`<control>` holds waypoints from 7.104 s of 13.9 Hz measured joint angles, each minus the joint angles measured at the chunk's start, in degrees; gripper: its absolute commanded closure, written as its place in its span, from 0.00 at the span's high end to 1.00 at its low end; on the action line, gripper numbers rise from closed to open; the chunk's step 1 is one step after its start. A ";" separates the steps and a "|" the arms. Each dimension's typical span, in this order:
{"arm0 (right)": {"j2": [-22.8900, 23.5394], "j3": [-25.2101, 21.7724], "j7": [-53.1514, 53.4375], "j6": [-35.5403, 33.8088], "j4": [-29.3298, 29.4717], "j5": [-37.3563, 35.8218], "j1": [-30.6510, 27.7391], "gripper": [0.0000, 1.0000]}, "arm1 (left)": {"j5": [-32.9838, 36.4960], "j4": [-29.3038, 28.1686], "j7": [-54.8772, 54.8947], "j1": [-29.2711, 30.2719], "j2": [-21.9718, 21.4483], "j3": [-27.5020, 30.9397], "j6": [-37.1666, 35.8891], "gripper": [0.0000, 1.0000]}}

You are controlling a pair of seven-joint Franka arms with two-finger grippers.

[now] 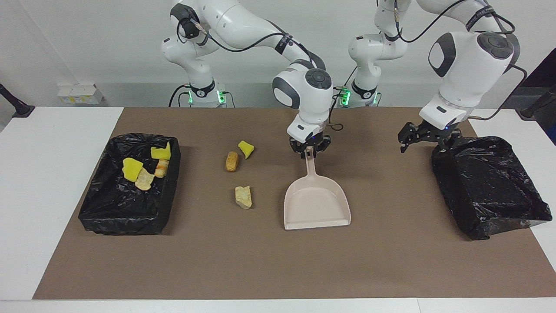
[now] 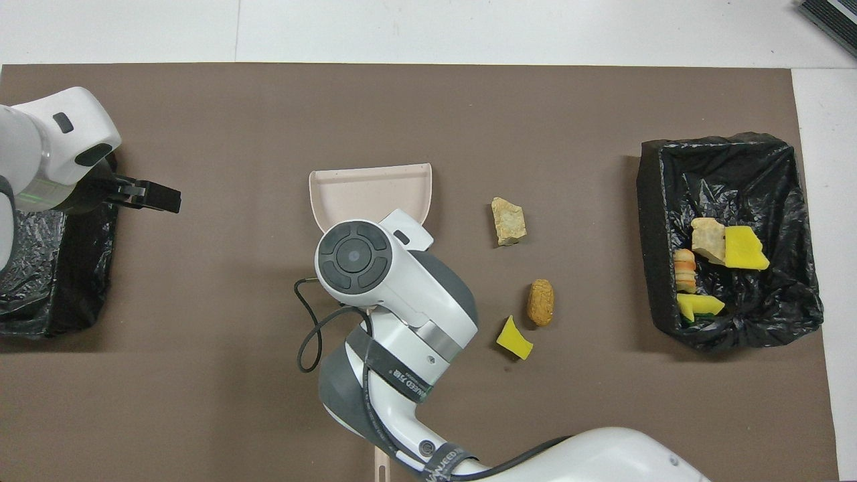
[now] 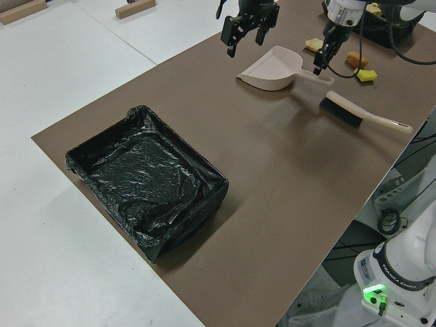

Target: Sweep and dump trash in bin

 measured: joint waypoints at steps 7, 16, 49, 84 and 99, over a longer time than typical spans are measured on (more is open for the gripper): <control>-16.22 -0.15 -8.60 -9.91 0.03 5.04 -17.44 1.00 | -0.03 -4.21 -6.81 -9.28 5.23 -0.27 9.31 1.00; -25.40 -0.41 -15.89 -22.11 0.60 5.09 -25.90 1.00 | -0.01 -12.28 -31.31 -26.20 7.27 -0.42 17.90 0.94; -28.46 -1.53 -23.07 -27.00 -0.64 8.83 -26.36 1.00 | 0.88 -2.61 -7.83 -11.22 15.24 1.15 13.59 0.00; -23.19 -0.98 9.71 17.54 -42.07 18.14 16.91 0.90 | 1.12 5.33 22.82 -1.54 14.94 1.46 8.04 0.00; -22.98 -1.01 9.80 19.67 -44.10 18.11 17.03 0.00 | 1.12 4.91 27.42 -1.67 15.35 0.81 7.57 0.00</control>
